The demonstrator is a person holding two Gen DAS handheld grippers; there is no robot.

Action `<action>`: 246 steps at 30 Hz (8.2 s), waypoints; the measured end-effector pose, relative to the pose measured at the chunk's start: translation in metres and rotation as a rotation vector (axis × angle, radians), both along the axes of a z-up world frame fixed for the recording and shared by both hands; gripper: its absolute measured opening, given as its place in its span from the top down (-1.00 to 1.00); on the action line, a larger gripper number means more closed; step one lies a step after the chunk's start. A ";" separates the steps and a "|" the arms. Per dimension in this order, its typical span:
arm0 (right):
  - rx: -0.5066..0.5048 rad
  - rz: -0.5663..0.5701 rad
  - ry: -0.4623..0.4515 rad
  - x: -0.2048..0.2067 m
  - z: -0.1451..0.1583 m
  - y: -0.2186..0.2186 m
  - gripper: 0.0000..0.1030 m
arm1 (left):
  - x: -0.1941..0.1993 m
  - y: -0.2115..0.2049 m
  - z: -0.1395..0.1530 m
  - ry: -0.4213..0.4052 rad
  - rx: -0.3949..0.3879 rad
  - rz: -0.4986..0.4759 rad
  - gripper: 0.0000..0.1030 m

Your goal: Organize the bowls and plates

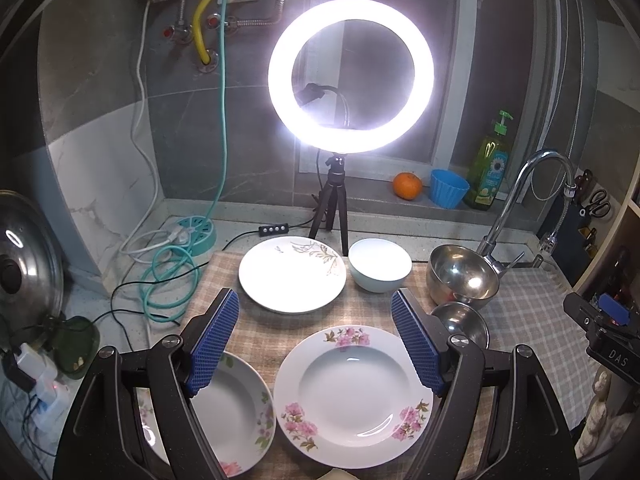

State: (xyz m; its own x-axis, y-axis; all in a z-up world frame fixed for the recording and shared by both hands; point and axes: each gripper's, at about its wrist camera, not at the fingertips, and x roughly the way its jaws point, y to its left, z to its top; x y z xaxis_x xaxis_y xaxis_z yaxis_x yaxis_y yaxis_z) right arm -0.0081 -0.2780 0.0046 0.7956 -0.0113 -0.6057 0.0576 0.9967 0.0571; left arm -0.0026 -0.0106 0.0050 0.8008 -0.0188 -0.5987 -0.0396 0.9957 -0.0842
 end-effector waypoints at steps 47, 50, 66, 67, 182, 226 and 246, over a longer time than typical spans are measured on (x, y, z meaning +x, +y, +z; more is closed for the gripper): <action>-0.002 -0.001 0.029 0.005 -0.008 -0.002 -0.98 | 0.001 -0.008 -0.001 -0.006 0.009 -0.019 -0.53; -0.001 0.003 0.038 0.006 -0.011 -0.001 -0.98 | 0.001 -0.008 -0.001 -0.005 0.009 -0.019 -0.53; 0.023 0.038 0.106 0.010 -0.031 0.005 -0.98 | 0.016 0.002 -0.020 0.055 0.007 -0.033 -0.53; 0.023 0.040 0.115 0.010 -0.034 0.005 -0.98 | 0.019 0.006 -0.022 0.067 0.001 -0.033 -0.53; 0.684 0.177 0.726 0.026 -0.201 0.025 0.68 | 0.110 0.016 -0.178 0.809 -0.150 -0.368 0.58; 0.572 0.174 0.703 0.021 -0.190 0.022 0.61 | 0.100 0.024 -0.165 0.736 -0.150 -0.298 0.59; 0.452 0.365 0.560 0.032 -0.129 0.060 0.58 | -0.006 0.157 -0.101 0.471 -0.394 0.096 0.59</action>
